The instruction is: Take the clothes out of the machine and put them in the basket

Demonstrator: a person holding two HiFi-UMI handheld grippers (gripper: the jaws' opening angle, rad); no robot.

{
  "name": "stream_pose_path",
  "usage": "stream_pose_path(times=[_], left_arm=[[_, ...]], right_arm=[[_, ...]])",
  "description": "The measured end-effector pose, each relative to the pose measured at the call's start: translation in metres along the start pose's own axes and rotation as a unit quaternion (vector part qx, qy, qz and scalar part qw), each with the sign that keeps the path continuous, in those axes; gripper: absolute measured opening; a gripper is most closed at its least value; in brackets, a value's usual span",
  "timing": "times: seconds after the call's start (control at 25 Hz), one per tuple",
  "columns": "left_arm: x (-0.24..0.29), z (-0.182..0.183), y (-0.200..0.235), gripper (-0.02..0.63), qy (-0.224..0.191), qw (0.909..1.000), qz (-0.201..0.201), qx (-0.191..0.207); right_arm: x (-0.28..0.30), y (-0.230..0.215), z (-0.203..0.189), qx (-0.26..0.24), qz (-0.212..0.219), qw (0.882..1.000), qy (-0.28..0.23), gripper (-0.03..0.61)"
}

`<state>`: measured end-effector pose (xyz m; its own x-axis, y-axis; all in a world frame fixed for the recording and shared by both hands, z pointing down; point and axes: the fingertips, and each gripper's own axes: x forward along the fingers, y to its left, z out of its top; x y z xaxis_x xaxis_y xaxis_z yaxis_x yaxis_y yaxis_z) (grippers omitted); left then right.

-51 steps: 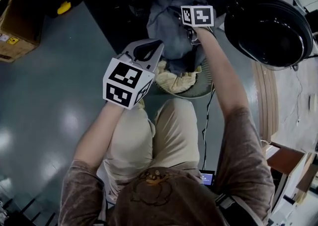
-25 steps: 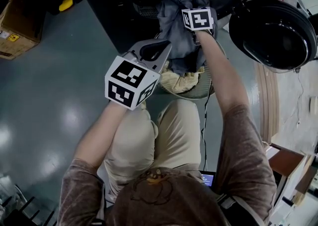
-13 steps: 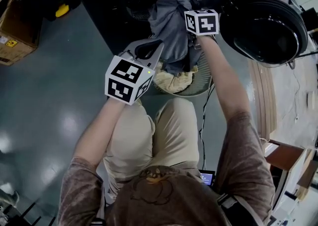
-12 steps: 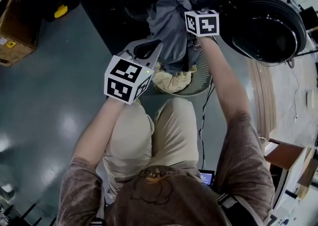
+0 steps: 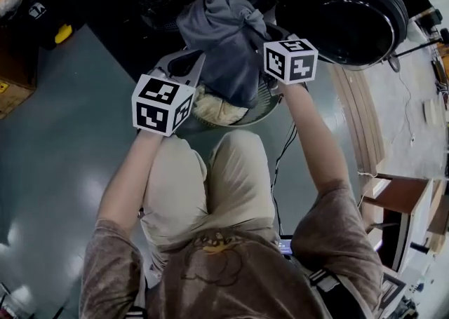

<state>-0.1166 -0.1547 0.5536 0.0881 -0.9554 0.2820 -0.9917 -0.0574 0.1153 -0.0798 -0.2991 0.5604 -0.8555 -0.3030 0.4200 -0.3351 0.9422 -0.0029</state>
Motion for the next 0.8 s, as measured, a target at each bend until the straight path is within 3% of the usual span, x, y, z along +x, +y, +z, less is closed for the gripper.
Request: stream_pose_path(times=[0.36, 0.8], left_arm=[[0.009, -0.002, -0.010, 0.008, 0.007, 0.9999, -0.010, 0.010], [0.017, -0.002, -0.015, 0.008, 0.012, 0.9997, -0.016, 0.015]], right_arm=[[-0.056, 0.012, -0.066, 0.038, 0.004, 0.999, 0.023, 0.103], [-0.084, 0.027, -0.107, 0.037, 0.015, 0.998, 0.051, 0.106]])
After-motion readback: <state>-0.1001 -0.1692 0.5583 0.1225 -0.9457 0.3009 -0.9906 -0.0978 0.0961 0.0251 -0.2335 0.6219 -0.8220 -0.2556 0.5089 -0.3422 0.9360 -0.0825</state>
